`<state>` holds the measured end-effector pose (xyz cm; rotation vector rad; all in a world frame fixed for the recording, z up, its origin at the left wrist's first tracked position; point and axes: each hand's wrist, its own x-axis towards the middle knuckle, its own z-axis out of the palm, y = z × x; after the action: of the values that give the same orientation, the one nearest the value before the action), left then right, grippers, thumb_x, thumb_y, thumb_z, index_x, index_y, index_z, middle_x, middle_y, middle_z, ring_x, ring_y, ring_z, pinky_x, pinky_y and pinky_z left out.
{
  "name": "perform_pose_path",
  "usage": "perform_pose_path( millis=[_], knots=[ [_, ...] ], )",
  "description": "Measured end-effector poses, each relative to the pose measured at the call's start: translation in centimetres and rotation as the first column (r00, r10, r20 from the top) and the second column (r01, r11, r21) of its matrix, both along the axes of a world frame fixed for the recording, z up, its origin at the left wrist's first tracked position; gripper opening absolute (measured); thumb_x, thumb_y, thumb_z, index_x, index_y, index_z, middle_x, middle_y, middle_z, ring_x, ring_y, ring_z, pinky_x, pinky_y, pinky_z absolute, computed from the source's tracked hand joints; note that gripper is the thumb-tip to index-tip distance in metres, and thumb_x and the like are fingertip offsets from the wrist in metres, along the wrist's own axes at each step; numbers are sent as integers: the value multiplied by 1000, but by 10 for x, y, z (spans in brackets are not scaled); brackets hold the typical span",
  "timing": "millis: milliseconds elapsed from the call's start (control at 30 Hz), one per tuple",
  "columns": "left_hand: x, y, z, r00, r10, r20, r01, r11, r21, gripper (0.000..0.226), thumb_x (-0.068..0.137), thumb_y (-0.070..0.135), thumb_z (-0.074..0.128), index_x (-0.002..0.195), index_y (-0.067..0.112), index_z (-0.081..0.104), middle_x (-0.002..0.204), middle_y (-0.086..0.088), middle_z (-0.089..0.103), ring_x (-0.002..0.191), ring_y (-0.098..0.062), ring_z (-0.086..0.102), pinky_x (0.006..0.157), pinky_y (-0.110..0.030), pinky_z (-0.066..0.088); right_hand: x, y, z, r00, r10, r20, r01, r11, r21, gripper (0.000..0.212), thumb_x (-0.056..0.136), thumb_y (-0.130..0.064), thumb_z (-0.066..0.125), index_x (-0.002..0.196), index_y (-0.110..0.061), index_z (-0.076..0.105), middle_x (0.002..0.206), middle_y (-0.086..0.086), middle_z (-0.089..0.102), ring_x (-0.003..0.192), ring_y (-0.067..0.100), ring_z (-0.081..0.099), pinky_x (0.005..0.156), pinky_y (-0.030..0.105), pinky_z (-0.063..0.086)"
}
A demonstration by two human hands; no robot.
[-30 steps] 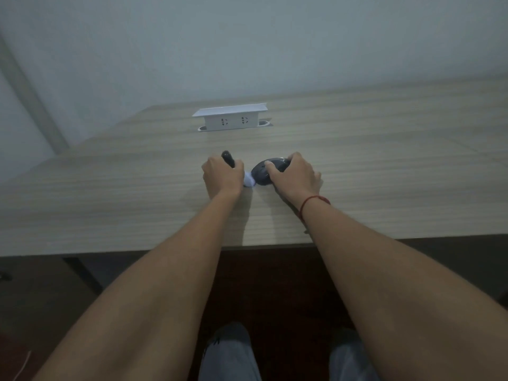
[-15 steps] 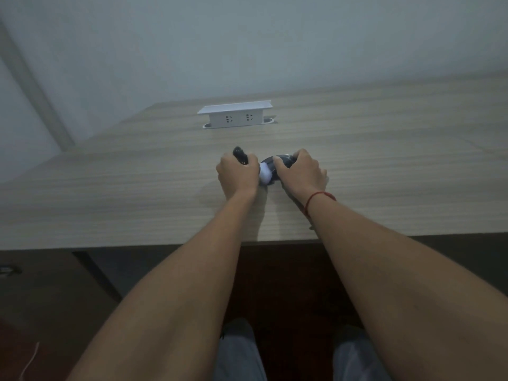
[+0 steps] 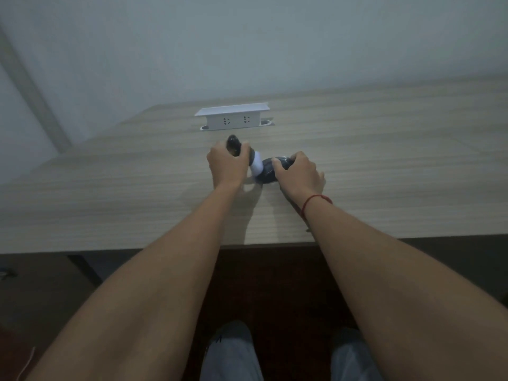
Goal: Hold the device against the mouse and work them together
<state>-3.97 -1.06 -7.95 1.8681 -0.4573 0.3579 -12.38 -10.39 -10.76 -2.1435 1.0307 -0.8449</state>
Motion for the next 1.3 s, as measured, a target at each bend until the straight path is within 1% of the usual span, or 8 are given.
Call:
perform_pose_path(
  millis=[200,367,567,767,933,1067,1167,1300],
  knots=[
    [9,2,-15,999,38,32,-44,976,215,32,89,28,64,103,0,66,99,-14,68,86,-24,64,72,-30,49,-1,-1,-1,1000,19,-1,-19,1000,13,40,89,-52,52,107,-17,58,111,5,67,105,28,59,95,39,36],
    [5,-4,-3,996,-58,70,58,998,6,29,87,27,65,94,-1,66,90,-10,68,79,-19,61,66,-15,39,5,-7,-3,999,25,25,-26,1000,12,40,87,-52,55,104,-16,60,109,5,66,104,28,60,94,40,44],
    [26,6,-17,999,-49,19,44,983,179,32,86,31,67,96,1,69,92,-14,70,83,-25,66,70,-30,51,9,-11,-5,999,41,11,-41,999,12,42,86,-53,54,106,-17,62,112,4,66,106,27,59,92,40,46],
    [23,7,3,995,-49,89,49,999,3,30,89,29,64,90,-1,67,80,-5,61,72,-14,55,52,-3,37,21,8,-5,997,-13,-80,11,1000,-22,77,67,-79,53,111,-16,57,116,8,62,112,29,54,98,44,42],
    [29,7,3,992,-93,84,96,995,-30,27,88,29,65,88,1,67,80,-6,64,72,-16,57,64,-19,40,26,9,-1,986,48,-158,-53,998,-23,74,66,-69,60,117,-17,54,120,8,59,117,29,51,106,52,31],
    [30,4,-7,978,-207,23,207,978,-4,26,87,30,66,89,5,68,82,-5,66,78,-17,62,70,-27,50,23,5,-1,984,136,-112,-135,991,12,60,70,-68,54,103,-18,58,105,2,63,108,27,56,108,55,29],
    [32,4,-11,975,-221,22,220,974,58,25,86,31,67,80,7,63,78,-9,65,74,-22,61,69,-32,50,18,0,-2,970,207,-126,-208,978,11,58,70,-67,52,104,-20,57,107,0,63,110,26,56,107,54,30],
    [36,10,-6,972,-235,17,221,936,273,23,87,28,66,76,9,58,69,-5,57,70,-20,53,63,-28,39,12,-1,-1,944,255,-207,-266,964,-24,84,65,-76,59,129,-23,49,127,7,53,121,29,46,108,48,32]
  ],
)
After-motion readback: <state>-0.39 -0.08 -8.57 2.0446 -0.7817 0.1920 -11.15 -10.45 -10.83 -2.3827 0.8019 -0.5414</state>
